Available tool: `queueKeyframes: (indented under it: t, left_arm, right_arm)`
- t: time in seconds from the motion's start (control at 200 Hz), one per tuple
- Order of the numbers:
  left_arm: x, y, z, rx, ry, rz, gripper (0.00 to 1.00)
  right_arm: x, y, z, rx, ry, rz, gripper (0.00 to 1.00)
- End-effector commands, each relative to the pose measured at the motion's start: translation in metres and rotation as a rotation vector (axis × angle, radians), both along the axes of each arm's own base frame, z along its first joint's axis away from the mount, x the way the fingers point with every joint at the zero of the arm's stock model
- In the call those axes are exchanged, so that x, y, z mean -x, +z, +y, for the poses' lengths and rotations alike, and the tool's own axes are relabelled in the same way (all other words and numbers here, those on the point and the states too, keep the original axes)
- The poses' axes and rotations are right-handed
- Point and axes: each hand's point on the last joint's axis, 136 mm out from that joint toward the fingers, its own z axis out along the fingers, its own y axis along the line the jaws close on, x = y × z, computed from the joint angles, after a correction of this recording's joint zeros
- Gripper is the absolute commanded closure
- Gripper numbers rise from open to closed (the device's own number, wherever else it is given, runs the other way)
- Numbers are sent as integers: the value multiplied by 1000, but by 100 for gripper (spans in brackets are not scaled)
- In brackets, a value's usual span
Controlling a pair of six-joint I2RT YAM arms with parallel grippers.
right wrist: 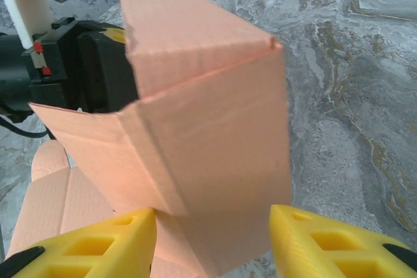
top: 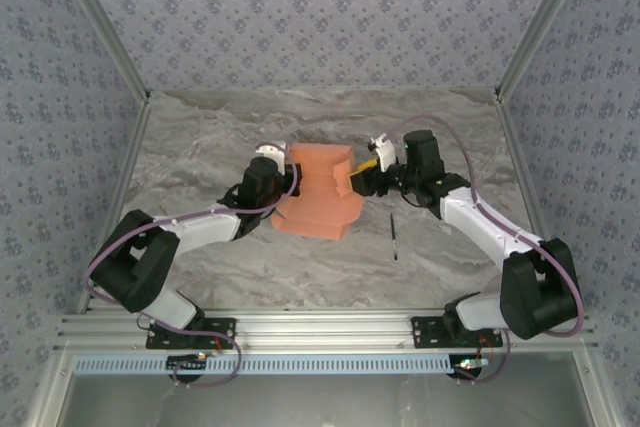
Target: Fold the paper box
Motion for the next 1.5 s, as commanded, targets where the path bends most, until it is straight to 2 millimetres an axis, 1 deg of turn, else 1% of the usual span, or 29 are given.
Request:
queueKeyframes:
  t: [0.0, 0.13, 0.28, 0.39, 0.49, 0.57, 0.6, 0.65, 0.884, 0.994, 1.074, 1.084, 1.104, 1.164, 1.244, 1.364, 1.494]
  left_arm:
    - [0, 14, -4, 28, -21, -21, 97]
    - [1, 14, -4, 31, -24, -20, 97]
    - [1, 16, -5, 35, -28, -20, 97]
    - [2, 16, -6, 38, -30, -18, 97]
    - [2, 16, -7, 42, -32, -16, 97]
    - [3, 16, -7, 45, -32, -14, 97]
    - [2, 15, -7, 46, -31, -12, 97]
    - [2, 15, -7, 48, -31, -11, 97]
    - [3, 17, -10, 57, -37, -8, 97]
    - [3, 17, -10, 58, -37, -8, 97]
    - [3, 17, -10, 57, -37, -8, 97]
    - [3, 17, -10, 58, -37, -8, 97]
    - [3, 17, -10, 57, -37, -7, 97]
    - [3, 16, -9, 57, -34, -5, 97]
    - [3, 16, -10, 61, -33, -3, 97]
    - [3, 14, -9, 68, -28, 1, 97]
    - [3, 13, -10, 80, -25, 8, 97]
  right_arm:
    - [-1, 13, 6, 11, 32, -37, 49]
    - [-5, 13, 9, 27, 25, -43, 49]
    - [-16, 11, 9, 93, -38, -72, 51]
    - [-27, 9, 8, 168, -123, -107, 56]
    - [-35, 6, 7, 248, -220, -141, 64]
    - [-43, 5, 0, 336, -344, -177, 71]
    - [-46, 4, -7, 376, -423, -180, 73]
    - [-48, 5, -12, 423, -492, -194, 74]
    - [-47, 4, -16, 625, -699, -268, 80]
    - [-47, 4, -17, 666, -757, -277, 83]
    - [-46, -2, -21, 685, -790, -268, 85]
    - [-48, 7, -18, 662, -801, -274, 85]
    - [-49, 10, -17, 654, -810, -275, 86]
    - [-49, 11, -15, 640, -826, -271, 87]
    - [-47, 13, -14, 669, -857, -288, 87]
    - [-47, 14, -18, 707, -895, -297, 87]
    - [-44, 21, -23, 731, -947, -327, 87]
